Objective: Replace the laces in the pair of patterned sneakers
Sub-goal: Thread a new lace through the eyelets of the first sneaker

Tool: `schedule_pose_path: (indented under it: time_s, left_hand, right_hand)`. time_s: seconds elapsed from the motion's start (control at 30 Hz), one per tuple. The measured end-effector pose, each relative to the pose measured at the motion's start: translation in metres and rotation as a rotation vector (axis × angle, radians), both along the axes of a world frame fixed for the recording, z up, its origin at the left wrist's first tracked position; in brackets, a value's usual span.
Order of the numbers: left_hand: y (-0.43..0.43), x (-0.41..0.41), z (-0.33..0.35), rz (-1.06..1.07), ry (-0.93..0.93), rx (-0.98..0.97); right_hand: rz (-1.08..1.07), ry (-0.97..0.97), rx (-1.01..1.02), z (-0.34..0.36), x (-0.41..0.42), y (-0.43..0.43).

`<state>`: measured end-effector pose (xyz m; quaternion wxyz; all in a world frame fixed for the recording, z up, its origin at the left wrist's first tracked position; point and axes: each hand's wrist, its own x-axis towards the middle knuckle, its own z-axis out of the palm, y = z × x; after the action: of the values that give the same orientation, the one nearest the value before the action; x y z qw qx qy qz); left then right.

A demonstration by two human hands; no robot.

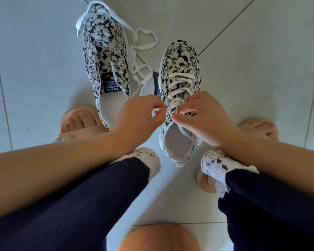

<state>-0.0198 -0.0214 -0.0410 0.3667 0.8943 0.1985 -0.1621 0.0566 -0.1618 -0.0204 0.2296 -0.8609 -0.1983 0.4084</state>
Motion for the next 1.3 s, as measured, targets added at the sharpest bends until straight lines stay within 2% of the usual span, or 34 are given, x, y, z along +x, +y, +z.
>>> schedule_pose_path:
  time_s: [0.23, 0.37, 0.83, 1.3]
  left_hand:
    - [0.0, -0.002, 0.001, -0.024, 0.067, -0.036]
    - [0.001, 0.001, 0.001, -0.079, 0.046, 0.025]
    - [0.0, 0.005, 0.007, -0.084, 0.02, 0.02]
    - [-0.004, 0.007, 0.001, -0.062, 0.162, -0.043]
  right_hand:
    - [-0.15, 0.113, 0.109, -0.004, -0.003, -0.001]
    - [-0.161, 0.09, 0.12, -0.007, -0.004, -0.001]
    - [-0.194, 0.072, 0.133, -0.009, -0.005, -0.001]
    - [-0.262, 0.083, 0.094, -0.01, -0.003, 0.002]
